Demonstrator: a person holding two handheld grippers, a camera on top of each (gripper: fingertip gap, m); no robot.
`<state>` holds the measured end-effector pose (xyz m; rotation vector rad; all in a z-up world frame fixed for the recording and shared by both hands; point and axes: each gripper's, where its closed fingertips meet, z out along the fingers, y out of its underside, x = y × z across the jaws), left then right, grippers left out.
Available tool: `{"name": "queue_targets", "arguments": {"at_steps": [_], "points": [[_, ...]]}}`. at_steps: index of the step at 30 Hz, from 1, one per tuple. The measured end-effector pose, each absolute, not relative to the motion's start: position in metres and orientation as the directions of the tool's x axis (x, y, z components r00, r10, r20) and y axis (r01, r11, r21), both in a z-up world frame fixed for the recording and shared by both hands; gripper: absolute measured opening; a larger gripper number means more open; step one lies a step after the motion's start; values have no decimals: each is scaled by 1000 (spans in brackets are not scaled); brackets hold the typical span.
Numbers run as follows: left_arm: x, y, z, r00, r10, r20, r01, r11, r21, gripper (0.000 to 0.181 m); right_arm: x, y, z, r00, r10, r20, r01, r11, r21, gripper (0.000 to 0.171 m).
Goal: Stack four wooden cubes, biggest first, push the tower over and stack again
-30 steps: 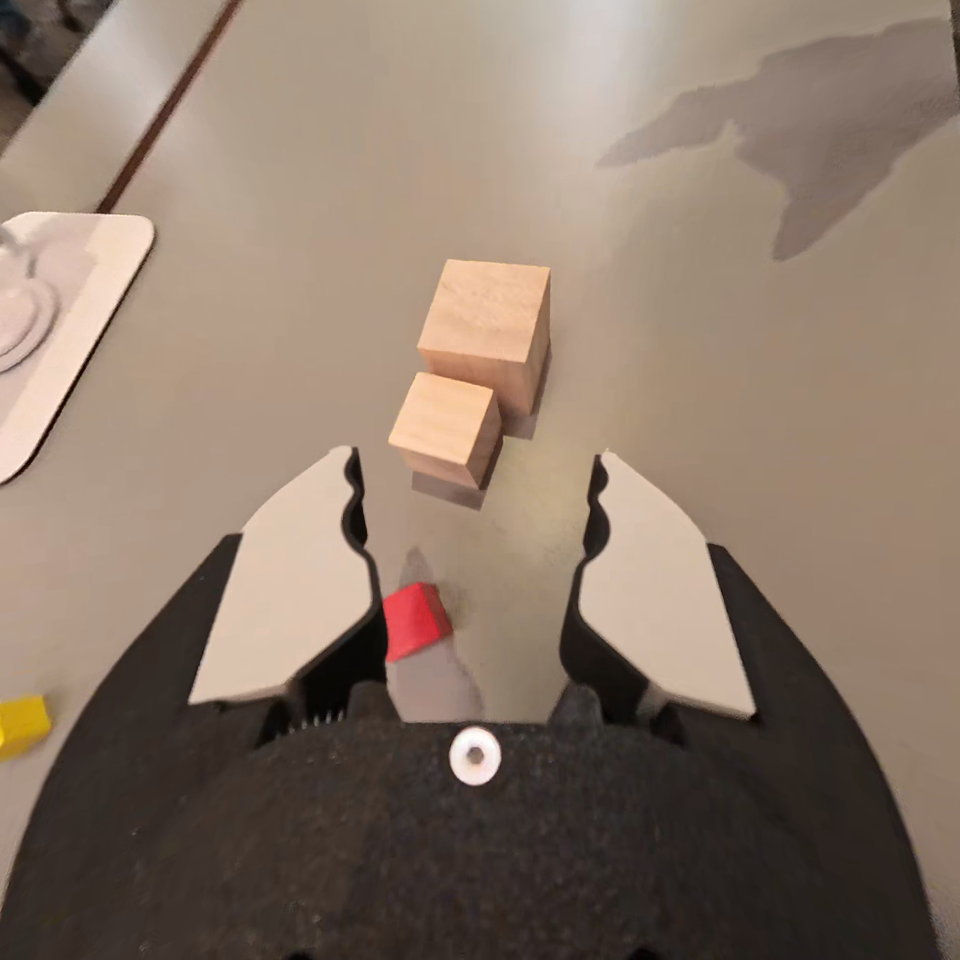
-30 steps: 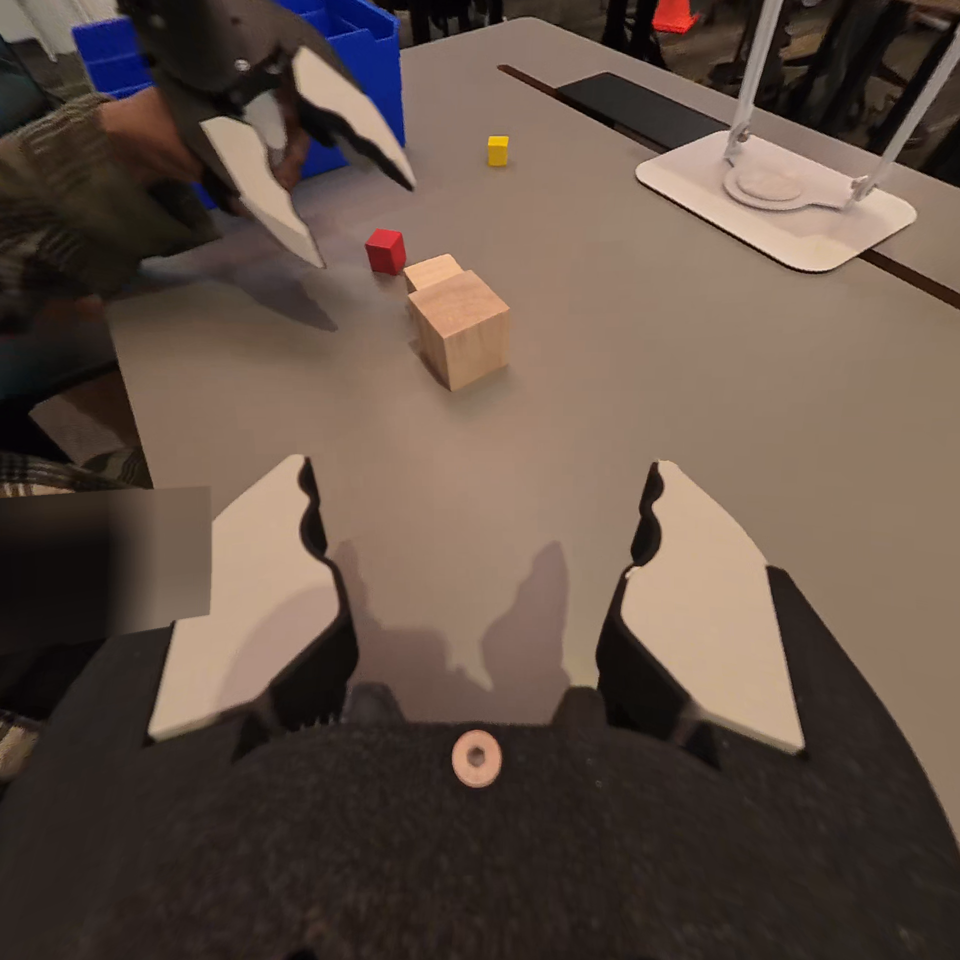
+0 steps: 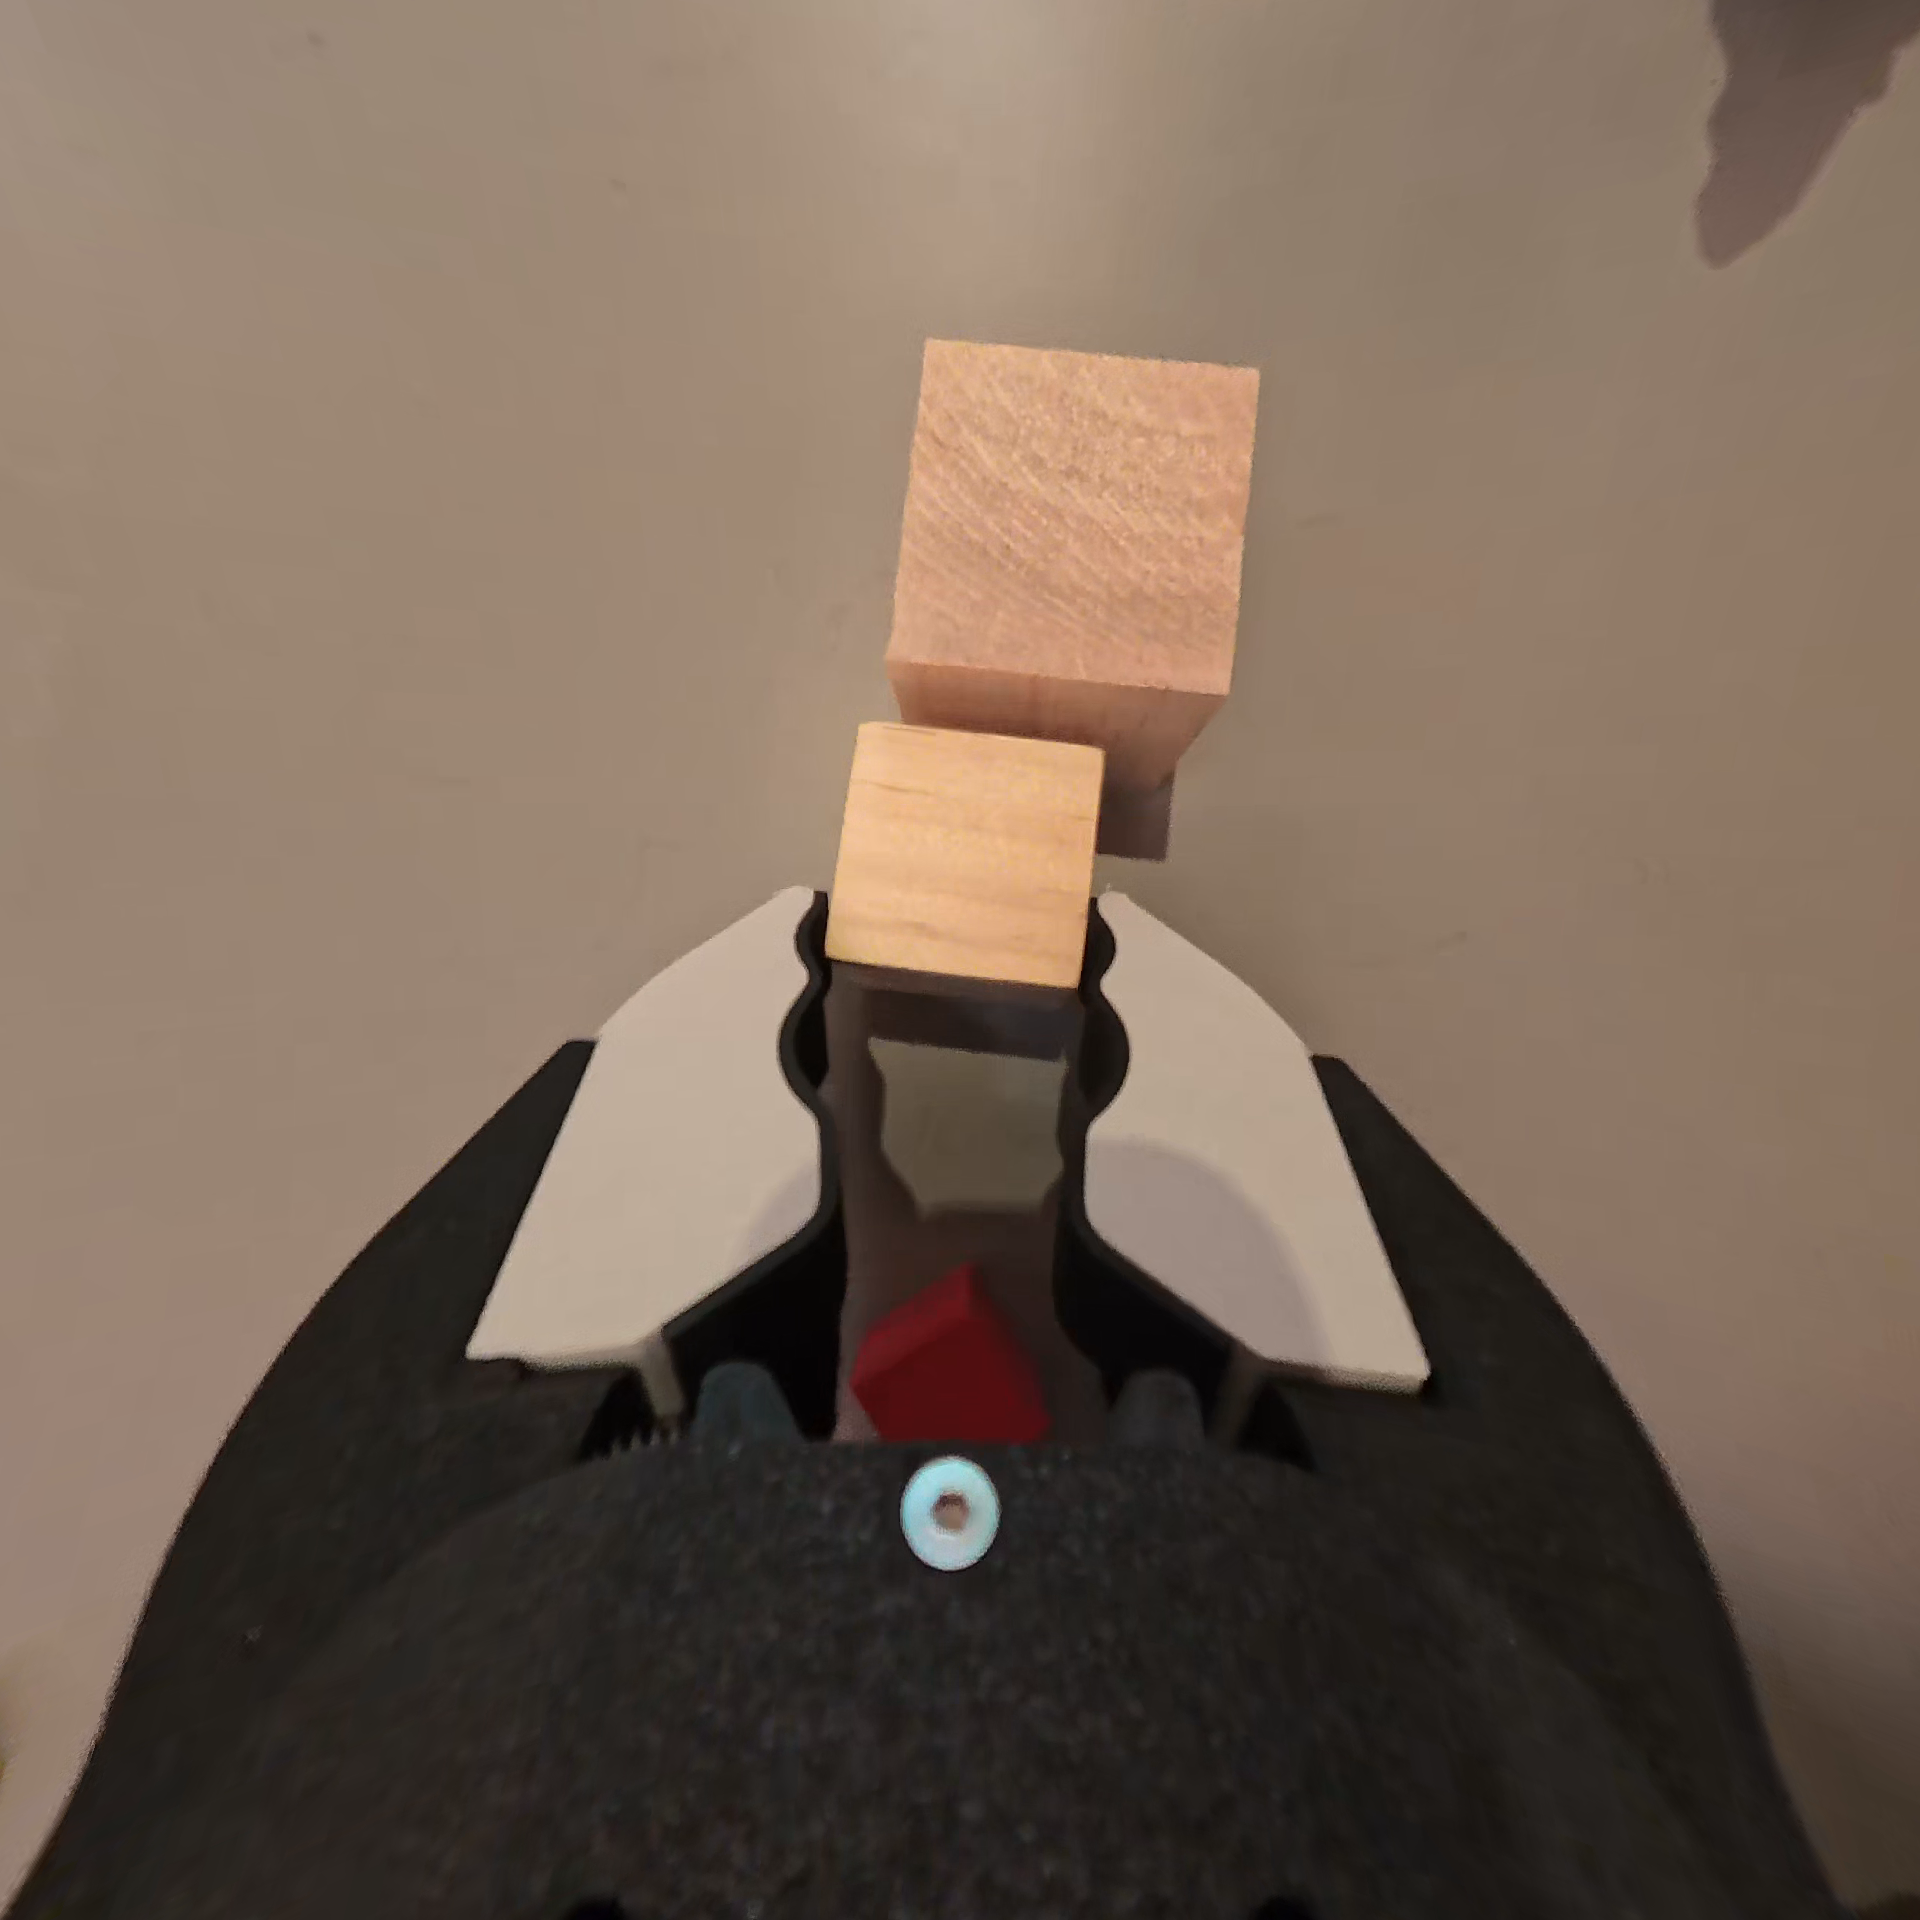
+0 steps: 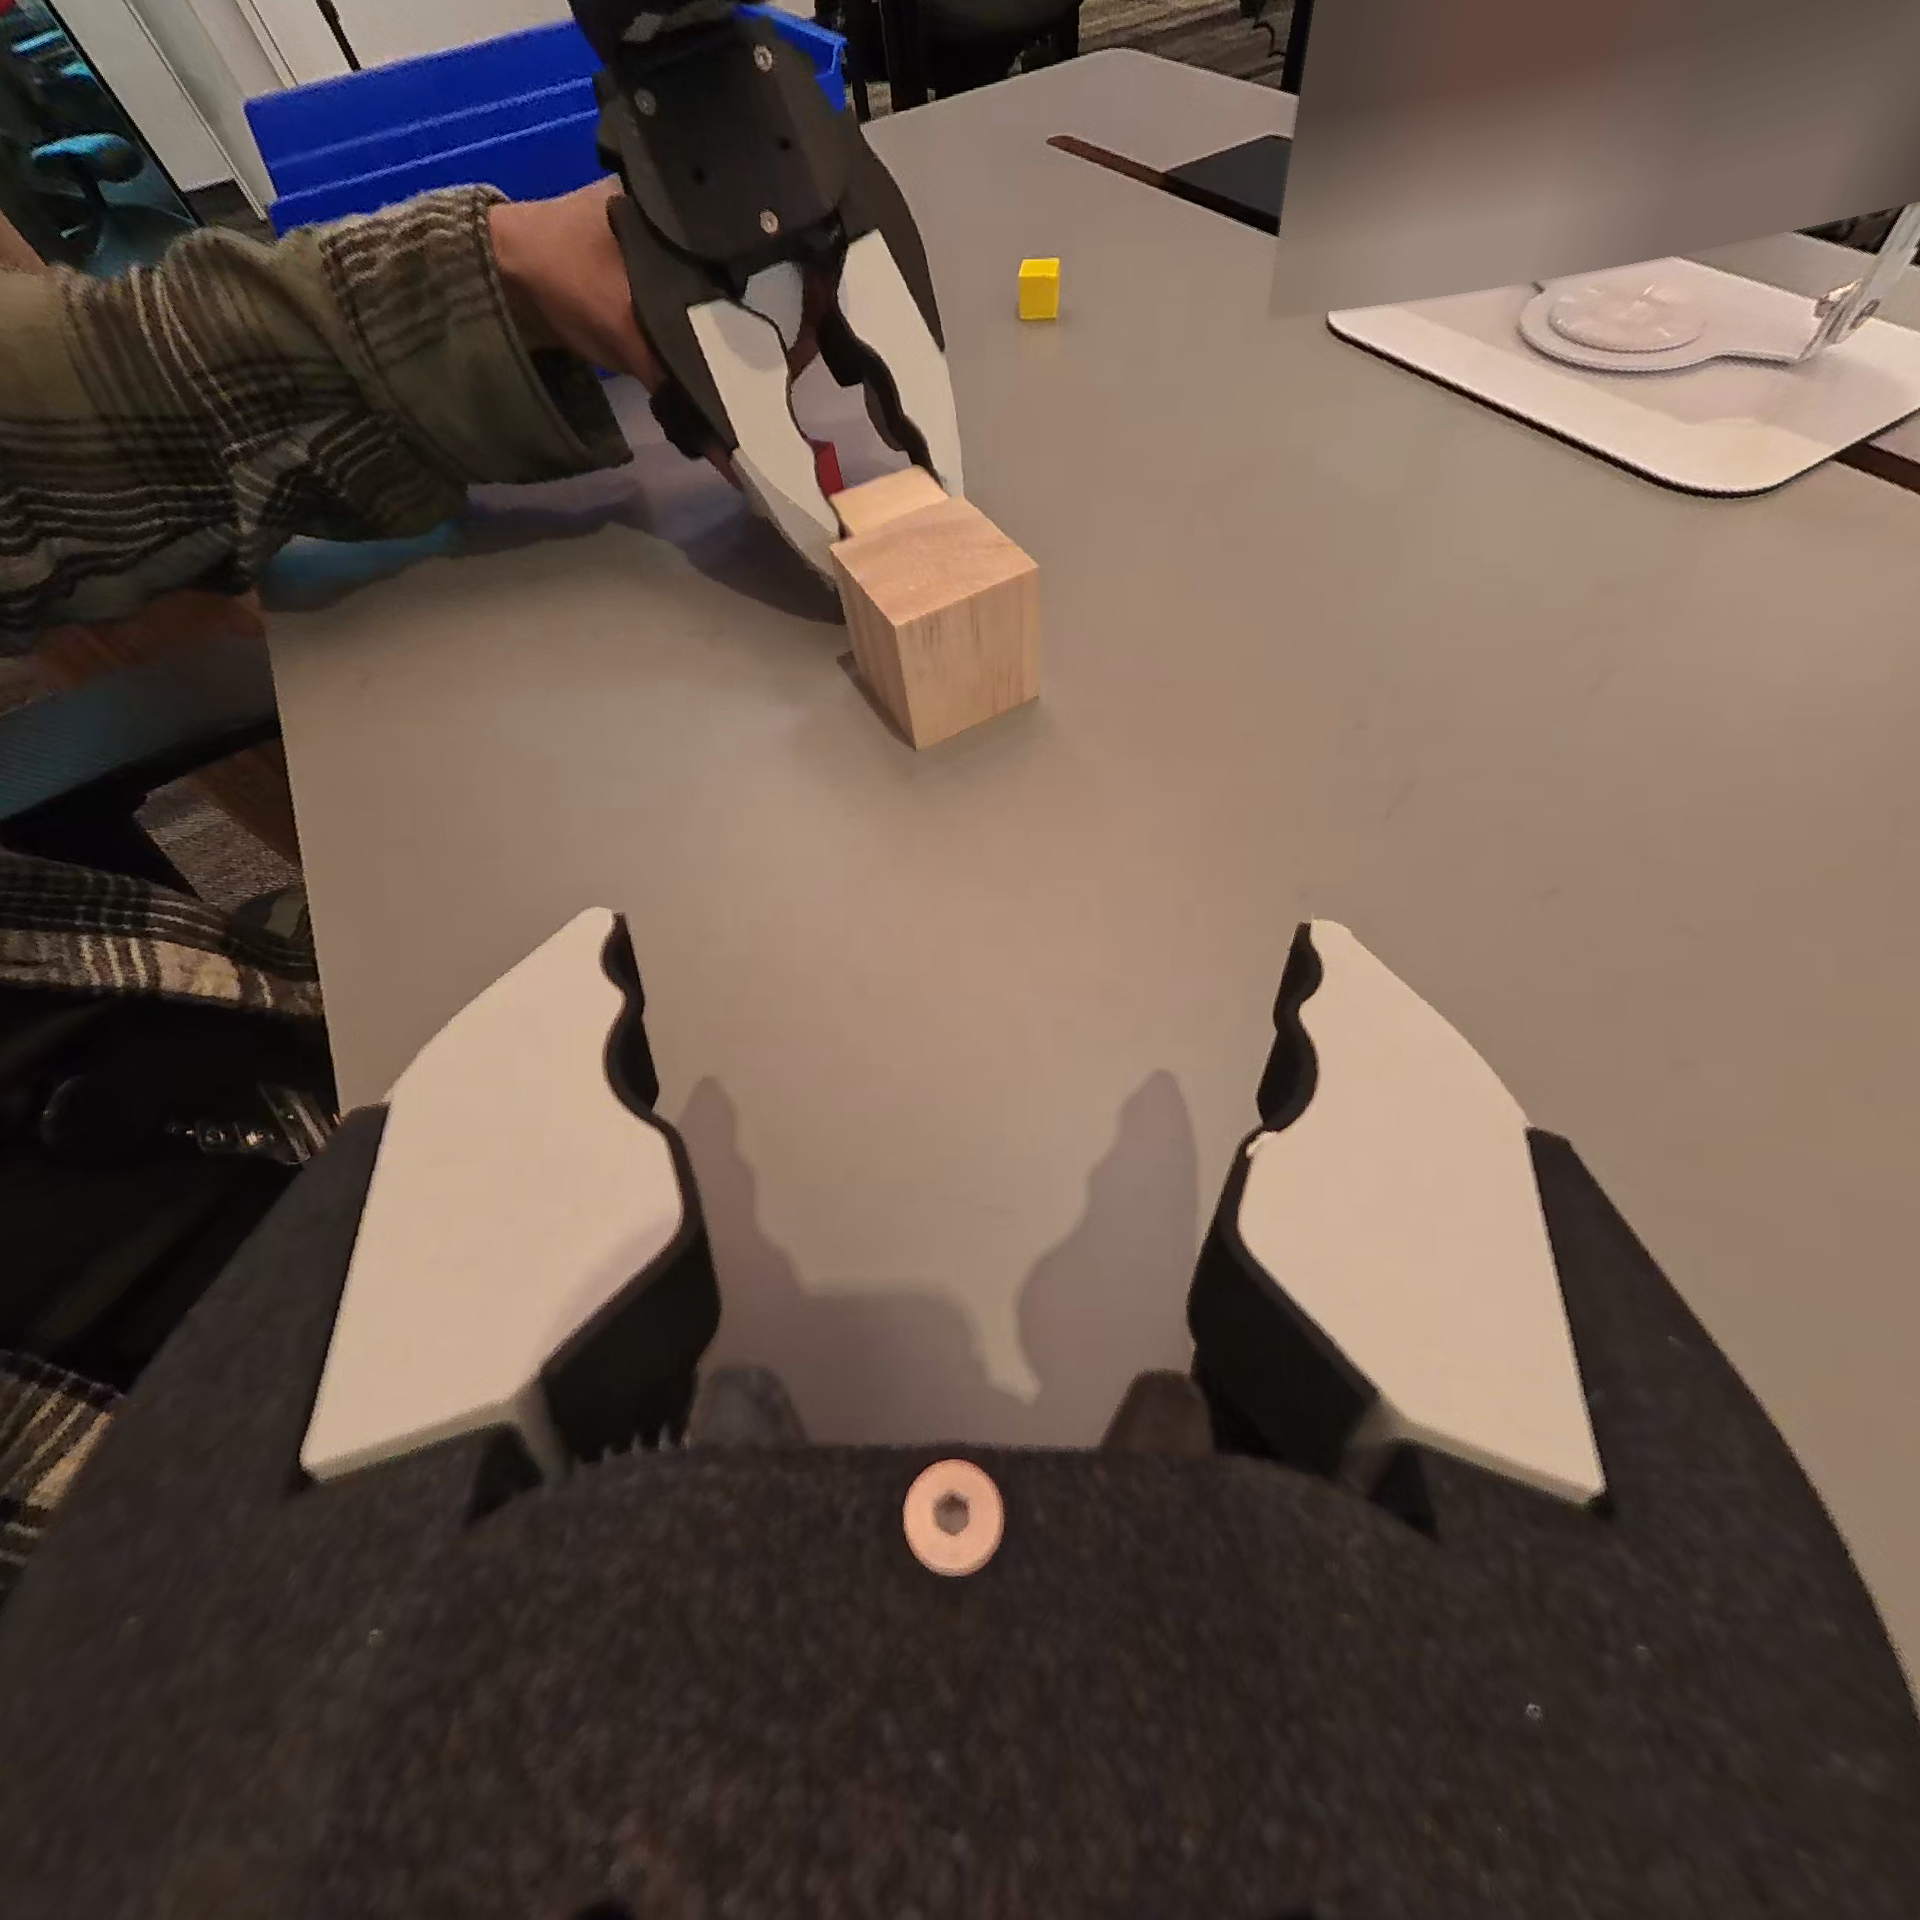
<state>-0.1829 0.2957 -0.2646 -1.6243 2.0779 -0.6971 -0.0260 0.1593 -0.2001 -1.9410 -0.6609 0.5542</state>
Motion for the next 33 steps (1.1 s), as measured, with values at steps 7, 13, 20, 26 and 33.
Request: {"name": "queue_targets", "arguments": {"at_steps": [7,13,20,26,33], "points": [[-186,304,-215,-136,-991,-7,-730,105,-675,45,-25,156,-199,749,654,-103,195,-366,-910,113],[-165,283,-193,-148,-989,-17,-721,119,-683,45,-24,153,-201,748,654,-113,182,-365,-913,113],[-142,265,-197,-189,-982,-12,-722,147,-676,45,-20,148,-202,751,649,-120,174,-370,-913,112],[-137,265,-209,-191,-982,-2,-730,143,-668,45,-16,145,-202,756,643,-123,169,-373,-912,112],[-138,267,-218,-197,-980,-2,-742,150,-653,45,-16,145,-203,755,642,-132,165,-381,-910,112]]}}
